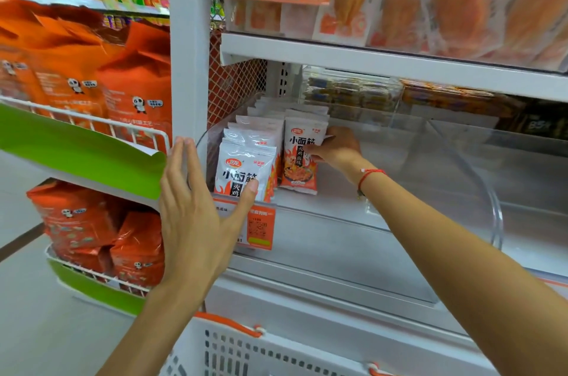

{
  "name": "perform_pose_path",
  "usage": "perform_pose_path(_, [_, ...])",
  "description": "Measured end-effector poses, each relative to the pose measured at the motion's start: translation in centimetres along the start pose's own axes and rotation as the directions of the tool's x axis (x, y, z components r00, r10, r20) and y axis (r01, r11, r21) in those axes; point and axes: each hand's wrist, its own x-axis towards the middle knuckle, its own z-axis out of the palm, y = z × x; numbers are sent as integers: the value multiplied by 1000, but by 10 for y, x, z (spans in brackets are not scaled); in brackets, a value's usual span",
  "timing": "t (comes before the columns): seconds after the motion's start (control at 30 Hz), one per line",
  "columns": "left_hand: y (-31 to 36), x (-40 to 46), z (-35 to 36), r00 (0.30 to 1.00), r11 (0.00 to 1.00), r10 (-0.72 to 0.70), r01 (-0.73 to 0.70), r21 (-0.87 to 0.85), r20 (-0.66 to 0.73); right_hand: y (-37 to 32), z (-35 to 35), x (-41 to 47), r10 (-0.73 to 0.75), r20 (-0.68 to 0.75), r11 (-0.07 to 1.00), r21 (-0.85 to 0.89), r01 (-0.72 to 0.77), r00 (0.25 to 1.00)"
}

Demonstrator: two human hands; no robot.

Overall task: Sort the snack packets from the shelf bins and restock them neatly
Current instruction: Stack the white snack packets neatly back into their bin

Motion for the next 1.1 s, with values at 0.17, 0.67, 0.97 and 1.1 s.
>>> perform_pose_path(0.17, [2,0,-2,1000,1000,-14,14,-16,18,3,-7,-1,42,97,988,141,-55,994])
perform_pose_path(0.67, [28,-24,-61,989,990,139,-139,-2,40,-7,-91,-222,-498,306,693,-422,584,812])
perform_pose_path(0.97, [-21,-176,17,353,967,-17,-232,105,935,176,-29,-296,370,668,556,-716,422,645])
perform_pose_path(1.1, [-72,-270,36,238,928,-13,-360,100,971,245,-4,-342,435,572,523,-789,322,696])
